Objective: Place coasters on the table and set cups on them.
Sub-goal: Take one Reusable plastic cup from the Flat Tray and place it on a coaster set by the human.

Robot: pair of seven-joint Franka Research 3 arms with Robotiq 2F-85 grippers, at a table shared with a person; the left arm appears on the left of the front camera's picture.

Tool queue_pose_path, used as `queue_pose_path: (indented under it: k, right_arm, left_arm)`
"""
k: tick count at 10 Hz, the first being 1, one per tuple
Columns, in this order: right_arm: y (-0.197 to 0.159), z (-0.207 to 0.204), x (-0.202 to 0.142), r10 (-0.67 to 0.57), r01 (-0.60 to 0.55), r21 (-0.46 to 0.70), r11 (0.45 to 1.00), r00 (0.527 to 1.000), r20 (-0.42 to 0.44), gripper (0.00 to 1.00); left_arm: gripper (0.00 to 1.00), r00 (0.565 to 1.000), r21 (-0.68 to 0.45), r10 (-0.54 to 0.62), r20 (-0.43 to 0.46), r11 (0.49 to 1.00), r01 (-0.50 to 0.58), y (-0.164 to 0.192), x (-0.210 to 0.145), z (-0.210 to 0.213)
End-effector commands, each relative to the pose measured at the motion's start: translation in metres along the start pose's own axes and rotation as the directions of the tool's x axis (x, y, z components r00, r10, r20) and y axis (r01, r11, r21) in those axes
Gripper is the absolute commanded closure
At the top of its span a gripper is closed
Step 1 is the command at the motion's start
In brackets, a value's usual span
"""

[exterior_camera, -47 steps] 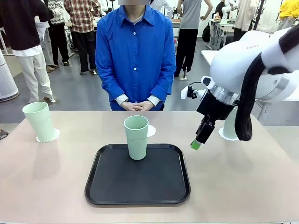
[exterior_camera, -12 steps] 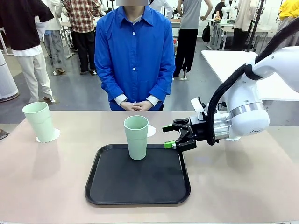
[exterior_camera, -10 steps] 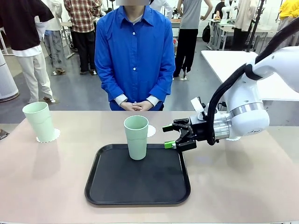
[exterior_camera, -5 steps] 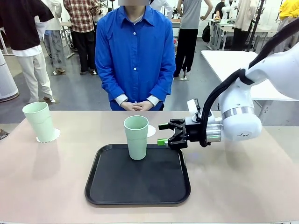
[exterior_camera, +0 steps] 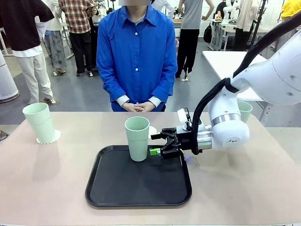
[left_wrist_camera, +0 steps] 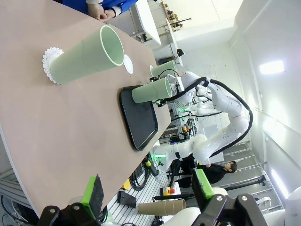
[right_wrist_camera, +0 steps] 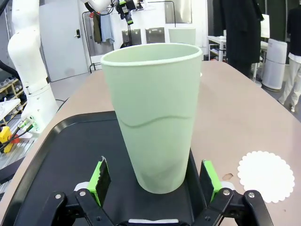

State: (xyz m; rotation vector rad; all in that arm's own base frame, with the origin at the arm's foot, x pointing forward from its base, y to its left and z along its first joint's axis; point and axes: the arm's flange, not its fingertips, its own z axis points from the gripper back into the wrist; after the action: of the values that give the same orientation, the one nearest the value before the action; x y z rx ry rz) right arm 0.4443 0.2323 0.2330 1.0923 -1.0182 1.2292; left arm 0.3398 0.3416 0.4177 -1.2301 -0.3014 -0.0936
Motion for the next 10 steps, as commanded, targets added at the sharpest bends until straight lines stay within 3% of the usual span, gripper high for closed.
queue_pose_path:
  k: [1,10]
  right_arm:
    - [-0.005,-0.010,-0.001,0.028,-0.028,-0.036,0.999,1.000,0.014,0.00]
    - [-0.007,-0.037,-0.003,0.037,-0.038,0.015,0.999,0.999,0.029,0.00]
  left_arm:
    - [0.00,1.000,-0.003,-0.005,-0.003,1.000,0.005,-0.002,-0.003,0.001]
    - [0.00,1.000,-0.003,-0.005,-0.003,1.000,0.005,-0.002,-0.003,0.001]
